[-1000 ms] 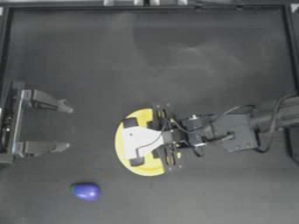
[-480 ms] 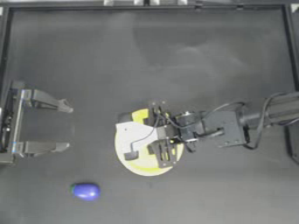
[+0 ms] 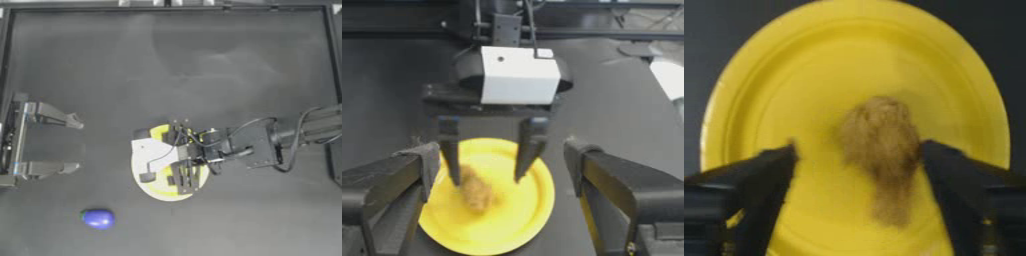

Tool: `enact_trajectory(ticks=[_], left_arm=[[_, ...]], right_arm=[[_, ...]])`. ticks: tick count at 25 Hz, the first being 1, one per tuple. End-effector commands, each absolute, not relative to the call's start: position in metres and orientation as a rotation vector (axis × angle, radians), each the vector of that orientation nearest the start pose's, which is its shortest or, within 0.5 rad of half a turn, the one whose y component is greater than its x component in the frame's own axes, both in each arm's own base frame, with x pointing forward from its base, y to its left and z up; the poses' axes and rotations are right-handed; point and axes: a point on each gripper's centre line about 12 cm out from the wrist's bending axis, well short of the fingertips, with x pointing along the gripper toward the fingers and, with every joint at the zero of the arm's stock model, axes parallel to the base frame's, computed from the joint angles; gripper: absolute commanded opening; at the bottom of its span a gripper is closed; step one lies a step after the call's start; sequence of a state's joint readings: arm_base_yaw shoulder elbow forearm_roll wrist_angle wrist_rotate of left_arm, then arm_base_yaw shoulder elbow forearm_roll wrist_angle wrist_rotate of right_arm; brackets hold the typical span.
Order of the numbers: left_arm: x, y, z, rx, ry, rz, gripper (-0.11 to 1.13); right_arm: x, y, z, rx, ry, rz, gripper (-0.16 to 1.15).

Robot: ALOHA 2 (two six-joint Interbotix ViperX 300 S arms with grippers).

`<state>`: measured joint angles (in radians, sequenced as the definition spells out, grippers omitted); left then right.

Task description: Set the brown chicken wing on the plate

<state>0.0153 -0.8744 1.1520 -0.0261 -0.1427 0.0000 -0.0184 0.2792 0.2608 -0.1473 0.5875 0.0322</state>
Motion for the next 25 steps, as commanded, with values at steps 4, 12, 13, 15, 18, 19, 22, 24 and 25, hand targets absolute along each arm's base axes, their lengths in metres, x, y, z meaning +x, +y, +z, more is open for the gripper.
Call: enact_trajectory(ticks=[4, 12, 13, 15, 18, 19, 22, 24, 25], left_arm=[[0.217, 0.004, 0.272, -0.028, 0.119, 0.024, 1.03], [0.217, 0.006, 0.272, -0.030, 0.122, 0.032, 1.03], [0.217, 0.006, 0.272, -0.030, 0.124, 0.032, 1.03], [0.217, 0.006, 0.271, -0.029, 0.125, 0.033, 1.03], [0.217, 0.007, 0.271, -0.029, 0.125, 0.035, 1.03], [0.217, 0.007, 0.272, -0.029, 0.124, 0.035, 1.03], [0.217, 0.007, 0.272, -0.029, 0.124, 0.036, 1.03], [0.217, 0.007, 0.273, -0.029, 0.122, 0.038, 1.03], [0.217, 0.007, 0.273, -0.029, 0.124, 0.038, 1.03]], right_arm=[[0.454, -0.020, 0.167, -0.103, 1.048, -0.048, 1.00], [0.435, -0.020, 0.213, -0.086, 0.948, -0.061, 1.00], [0.432, -0.019, 0.219, -0.084, 0.931, -0.061, 1.00], [0.424, -0.019, 0.229, -0.077, 0.891, -0.062, 1.00], [0.411, -0.018, 0.244, -0.065, 0.817, -0.063, 1.00], [0.406, -0.017, 0.249, -0.059, 0.791, -0.065, 1.00], [0.391, -0.018, 0.259, -0.034, 0.721, -0.073, 1.00], [0.383, -0.018, 0.263, -0.022, 0.687, -0.075, 1.00], [0.379, -0.017, 0.265, -0.019, 0.668, -0.073, 1.00]])
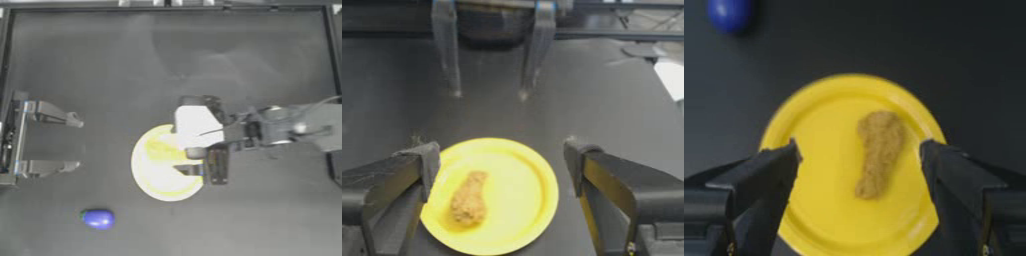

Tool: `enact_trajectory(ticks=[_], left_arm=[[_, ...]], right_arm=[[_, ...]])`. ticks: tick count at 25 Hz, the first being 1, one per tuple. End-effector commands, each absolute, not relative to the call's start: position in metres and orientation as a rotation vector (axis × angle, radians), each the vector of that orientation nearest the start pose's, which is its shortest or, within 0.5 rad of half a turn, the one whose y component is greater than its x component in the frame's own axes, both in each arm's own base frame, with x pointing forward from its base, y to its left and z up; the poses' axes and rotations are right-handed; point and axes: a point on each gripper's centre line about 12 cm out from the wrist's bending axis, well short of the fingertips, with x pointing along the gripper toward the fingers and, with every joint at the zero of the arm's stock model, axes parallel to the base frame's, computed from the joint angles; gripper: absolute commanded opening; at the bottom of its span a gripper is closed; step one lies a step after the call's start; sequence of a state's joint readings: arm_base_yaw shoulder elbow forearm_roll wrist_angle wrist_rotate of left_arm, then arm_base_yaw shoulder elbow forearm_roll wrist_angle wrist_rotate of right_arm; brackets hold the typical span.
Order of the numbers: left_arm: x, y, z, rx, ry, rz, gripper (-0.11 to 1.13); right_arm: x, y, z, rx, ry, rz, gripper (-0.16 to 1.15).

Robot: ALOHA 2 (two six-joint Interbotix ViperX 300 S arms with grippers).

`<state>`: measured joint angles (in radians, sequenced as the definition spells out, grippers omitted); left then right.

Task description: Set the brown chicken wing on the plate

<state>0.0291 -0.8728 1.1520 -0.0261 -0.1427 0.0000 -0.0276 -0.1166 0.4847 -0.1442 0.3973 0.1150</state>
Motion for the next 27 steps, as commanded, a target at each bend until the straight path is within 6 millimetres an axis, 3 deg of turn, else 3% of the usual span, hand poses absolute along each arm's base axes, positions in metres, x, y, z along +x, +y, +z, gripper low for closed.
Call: enact_trajectory(ticks=[1, 27], left_arm=[[0.217, 0.007, 0.273, -0.031, 0.121, 0.038, 1.03], [0.216, 0.009, 0.273, -0.031, 0.128, 0.047, 1.03]], right_arm=[[0.375, -0.017, 0.266, -0.012, 0.646, -0.070, 1.00], [0.277, -0.021, 0.281, 0.015, 0.238, -0.068, 0.98]])
